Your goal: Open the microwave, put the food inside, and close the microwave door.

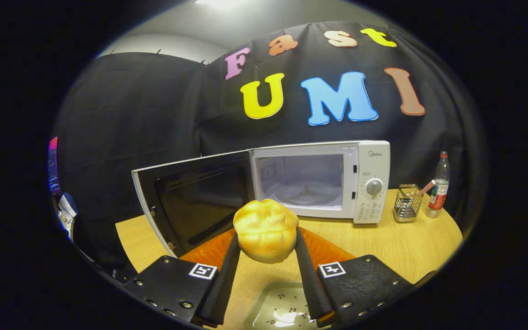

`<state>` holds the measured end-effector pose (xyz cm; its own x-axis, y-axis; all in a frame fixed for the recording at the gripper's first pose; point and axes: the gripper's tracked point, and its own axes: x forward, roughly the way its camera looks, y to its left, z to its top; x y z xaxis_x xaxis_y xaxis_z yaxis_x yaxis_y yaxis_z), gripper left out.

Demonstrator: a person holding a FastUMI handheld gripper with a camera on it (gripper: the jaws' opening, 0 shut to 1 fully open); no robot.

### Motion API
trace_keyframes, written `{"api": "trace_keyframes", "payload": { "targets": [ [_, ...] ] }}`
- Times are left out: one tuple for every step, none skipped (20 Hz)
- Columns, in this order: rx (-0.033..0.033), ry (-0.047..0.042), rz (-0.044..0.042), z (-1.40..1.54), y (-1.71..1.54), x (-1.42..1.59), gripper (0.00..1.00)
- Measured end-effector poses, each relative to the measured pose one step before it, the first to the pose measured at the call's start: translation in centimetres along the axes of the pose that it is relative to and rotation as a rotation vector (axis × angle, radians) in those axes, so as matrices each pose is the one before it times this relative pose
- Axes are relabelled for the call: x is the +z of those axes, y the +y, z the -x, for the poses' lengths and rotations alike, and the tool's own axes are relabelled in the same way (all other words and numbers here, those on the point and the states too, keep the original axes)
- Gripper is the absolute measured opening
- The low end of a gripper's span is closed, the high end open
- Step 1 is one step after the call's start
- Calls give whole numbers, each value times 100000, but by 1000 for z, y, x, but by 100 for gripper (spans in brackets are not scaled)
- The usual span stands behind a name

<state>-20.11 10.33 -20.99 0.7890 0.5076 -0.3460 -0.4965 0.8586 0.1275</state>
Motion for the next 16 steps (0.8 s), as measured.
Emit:
{"api": "trace_keyframes", "payload": {
  "targets": [
    [-34,-1589,1588,-864,533,668,66],
    [636,-671,318,-959,463,383,66],
    [137,743,-126,-960,244,-44,66],
    [339,145,-1350,-818,21,150,66],
    [265,-416,-2949,-822,-30,294,66],
    [-36,485,-3046,-866,-263,176,66],
    [-657,515,-2686,-812,-561,123,66],
    [-1341,1110,-2276,-886,-730,192,66],
    [-956,675,-2991,-1010,-710,173,66],
    [-538,668,-5120,-1002,-556,199,66],
    [-887,484,-6477,-1139,-654,62,66],
    [-1950,435,-6310,-1154,-785,162,66],
    [-2617,698,-6231,-1159,-618,13,66],
    [-641,-102,-4201,-1108,39,-22,66],
    [-1122,-2860,-4124,-1126,145,396,66],
    [-2460,-2437,-2690,-1368,-119,415,65]
  ]
}}
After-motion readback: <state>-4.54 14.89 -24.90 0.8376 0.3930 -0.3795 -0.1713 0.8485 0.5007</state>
